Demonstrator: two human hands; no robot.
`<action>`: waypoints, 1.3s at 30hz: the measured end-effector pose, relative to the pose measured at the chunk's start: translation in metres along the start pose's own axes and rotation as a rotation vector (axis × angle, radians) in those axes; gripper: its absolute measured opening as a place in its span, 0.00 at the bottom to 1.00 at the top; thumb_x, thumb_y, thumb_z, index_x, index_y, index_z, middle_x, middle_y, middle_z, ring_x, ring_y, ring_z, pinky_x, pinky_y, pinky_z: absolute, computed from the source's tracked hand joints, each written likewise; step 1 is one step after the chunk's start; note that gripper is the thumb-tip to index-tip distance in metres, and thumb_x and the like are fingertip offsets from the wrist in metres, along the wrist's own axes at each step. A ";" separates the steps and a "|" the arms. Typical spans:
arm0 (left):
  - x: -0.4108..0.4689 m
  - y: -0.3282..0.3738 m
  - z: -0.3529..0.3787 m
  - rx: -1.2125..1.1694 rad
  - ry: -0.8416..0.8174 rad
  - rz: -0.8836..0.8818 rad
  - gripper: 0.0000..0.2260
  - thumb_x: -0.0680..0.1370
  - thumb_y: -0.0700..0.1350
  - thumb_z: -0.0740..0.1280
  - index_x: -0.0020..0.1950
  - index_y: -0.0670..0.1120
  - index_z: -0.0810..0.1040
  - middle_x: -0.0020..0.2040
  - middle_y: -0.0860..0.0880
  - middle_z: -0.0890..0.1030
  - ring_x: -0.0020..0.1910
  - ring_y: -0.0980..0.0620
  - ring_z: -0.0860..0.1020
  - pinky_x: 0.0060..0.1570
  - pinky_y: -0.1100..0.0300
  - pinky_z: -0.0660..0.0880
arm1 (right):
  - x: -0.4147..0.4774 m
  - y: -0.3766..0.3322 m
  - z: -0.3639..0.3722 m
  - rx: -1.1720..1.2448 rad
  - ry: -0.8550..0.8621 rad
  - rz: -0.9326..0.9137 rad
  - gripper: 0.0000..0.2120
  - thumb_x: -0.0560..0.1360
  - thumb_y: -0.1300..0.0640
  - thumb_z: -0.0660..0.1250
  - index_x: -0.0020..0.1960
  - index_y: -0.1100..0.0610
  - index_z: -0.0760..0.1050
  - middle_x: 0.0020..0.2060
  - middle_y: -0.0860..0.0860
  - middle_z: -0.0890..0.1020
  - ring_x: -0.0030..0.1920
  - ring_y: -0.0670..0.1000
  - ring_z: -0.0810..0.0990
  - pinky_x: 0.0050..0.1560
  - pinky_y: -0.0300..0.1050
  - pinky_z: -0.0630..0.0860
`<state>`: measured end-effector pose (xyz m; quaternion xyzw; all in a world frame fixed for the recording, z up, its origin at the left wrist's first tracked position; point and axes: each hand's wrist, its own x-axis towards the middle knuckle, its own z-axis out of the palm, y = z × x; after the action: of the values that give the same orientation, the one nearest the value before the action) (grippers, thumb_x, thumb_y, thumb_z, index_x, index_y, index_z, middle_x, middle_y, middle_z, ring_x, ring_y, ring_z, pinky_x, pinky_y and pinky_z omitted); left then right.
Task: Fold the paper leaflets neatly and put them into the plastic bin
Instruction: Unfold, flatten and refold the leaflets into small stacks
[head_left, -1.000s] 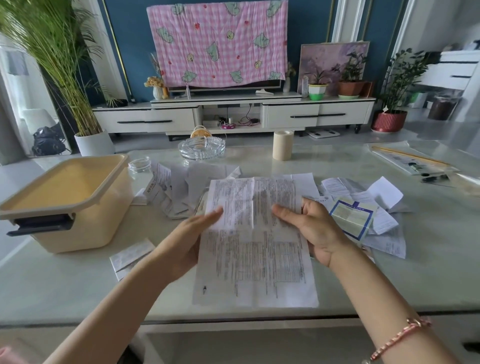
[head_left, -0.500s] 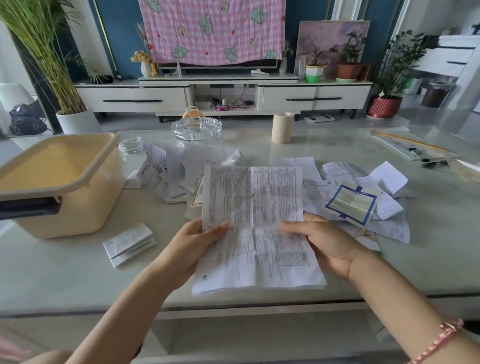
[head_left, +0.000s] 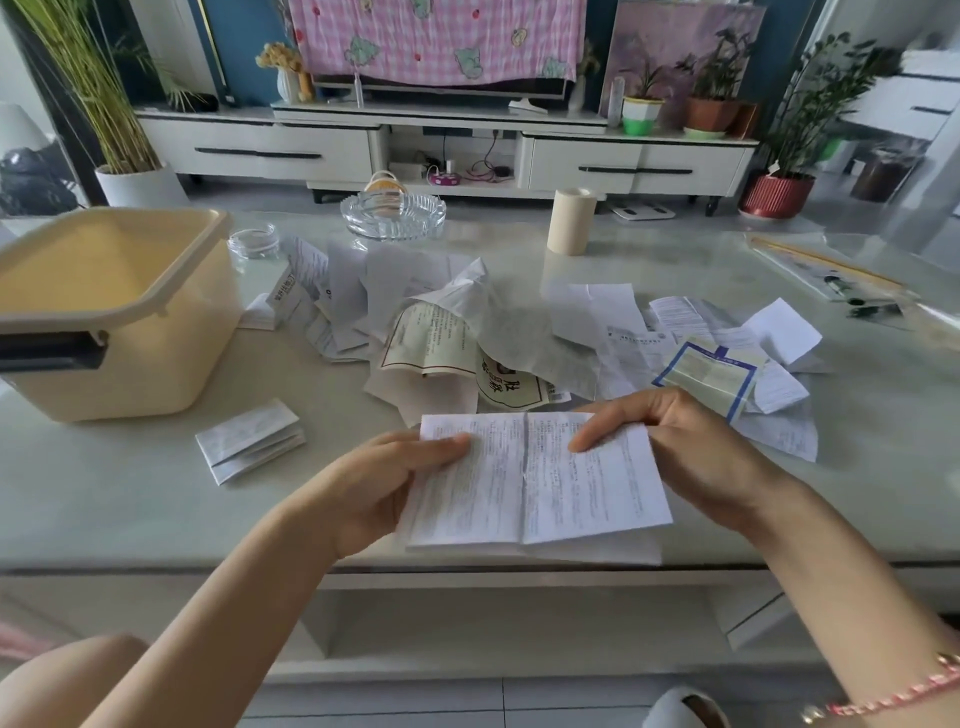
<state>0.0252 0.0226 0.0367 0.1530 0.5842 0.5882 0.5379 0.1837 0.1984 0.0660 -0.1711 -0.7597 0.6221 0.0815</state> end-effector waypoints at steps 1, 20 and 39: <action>0.001 -0.001 -0.001 0.020 0.027 0.036 0.14 0.69 0.46 0.68 0.51 0.39 0.78 0.41 0.44 0.84 0.34 0.50 0.83 0.30 0.62 0.78 | 0.000 0.000 0.000 -0.004 -0.017 0.006 0.23 0.74 0.74 0.58 0.33 0.54 0.84 0.47 0.53 0.85 0.46 0.51 0.83 0.43 0.42 0.80; -0.001 0.013 -0.004 0.097 0.020 0.344 0.15 0.71 0.54 0.62 0.41 0.46 0.84 0.40 0.47 0.83 0.37 0.51 0.82 0.35 0.62 0.79 | 0.016 -0.006 0.026 -0.104 -0.131 0.087 0.10 0.72 0.60 0.70 0.51 0.62 0.78 0.47 0.54 0.85 0.47 0.49 0.84 0.50 0.43 0.80; 0.013 -0.004 0.005 0.047 0.068 0.357 0.13 0.73 0.45 0.65 0.53 0.39 0.79 0.48 0.44 0.84 0.44 0.48 0.83 0.42 0.57 0.80 | 0.037 0.002 0.047 0.281 0.102 0.063 0.12 0.77 0.61 0.64 0.58 0.62 0.75 0.54 0.55 0.82 0.54 0.52 0.82 0.55 0.45 0.79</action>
<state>0.0269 0.0346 0.0286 0.2469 0.5793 0.6653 0.4010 0.1342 0.1690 0.0507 -0.2130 -0.6543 0.7150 0.1236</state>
